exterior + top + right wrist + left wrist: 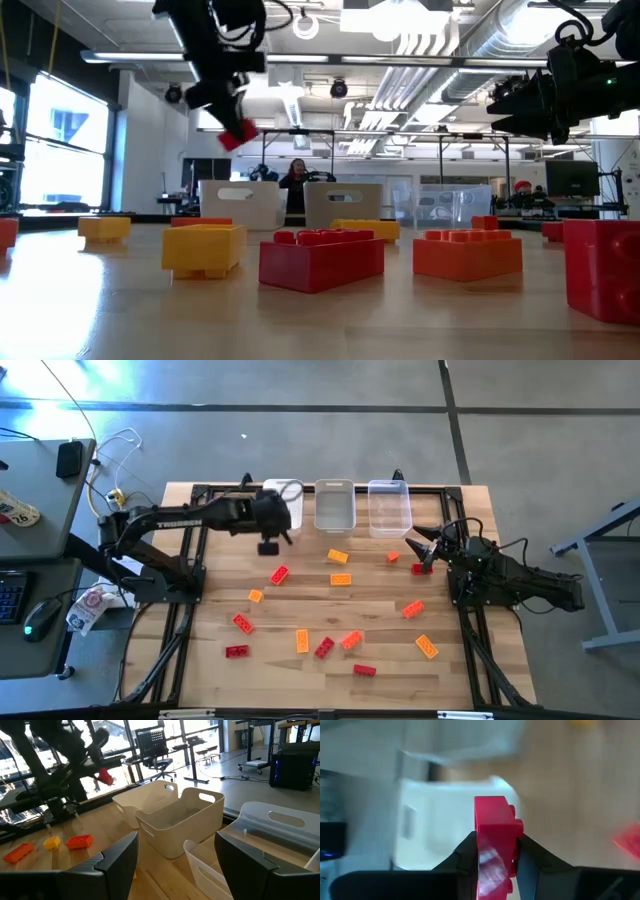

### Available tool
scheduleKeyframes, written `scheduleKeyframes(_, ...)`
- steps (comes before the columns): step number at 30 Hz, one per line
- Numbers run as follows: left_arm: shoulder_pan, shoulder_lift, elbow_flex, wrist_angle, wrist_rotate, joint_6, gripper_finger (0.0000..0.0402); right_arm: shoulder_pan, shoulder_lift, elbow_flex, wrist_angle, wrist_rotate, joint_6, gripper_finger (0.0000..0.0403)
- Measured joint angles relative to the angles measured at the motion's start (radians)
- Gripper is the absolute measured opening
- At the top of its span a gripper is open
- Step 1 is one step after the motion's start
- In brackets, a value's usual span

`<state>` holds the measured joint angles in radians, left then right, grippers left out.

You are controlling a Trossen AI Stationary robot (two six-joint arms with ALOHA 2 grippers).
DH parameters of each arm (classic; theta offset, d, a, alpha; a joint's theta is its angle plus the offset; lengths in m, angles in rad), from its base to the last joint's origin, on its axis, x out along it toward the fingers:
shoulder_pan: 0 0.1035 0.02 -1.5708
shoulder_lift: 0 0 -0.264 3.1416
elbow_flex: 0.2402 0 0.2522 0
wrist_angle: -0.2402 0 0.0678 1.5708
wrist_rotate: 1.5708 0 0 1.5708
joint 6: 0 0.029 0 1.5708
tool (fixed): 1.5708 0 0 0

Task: Sort & place blocks by color
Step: Put the red game piece into the white bin

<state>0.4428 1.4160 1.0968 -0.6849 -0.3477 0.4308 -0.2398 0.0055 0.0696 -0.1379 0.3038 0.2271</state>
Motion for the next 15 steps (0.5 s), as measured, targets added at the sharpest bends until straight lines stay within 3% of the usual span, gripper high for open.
scheduleKeyframes(7,0.136,0.008,0.004,0.283,0.074,0.102,0.0061,0.000,0.000,0.000,0.000,0.000,0.000,0.0250)
scheduleKeyframes(15,0.298,0.066,0.002,0.314,0.143,0.073,0.0075,0.000,0.000,0.000,0.000,0.000,0.000,0.0250)
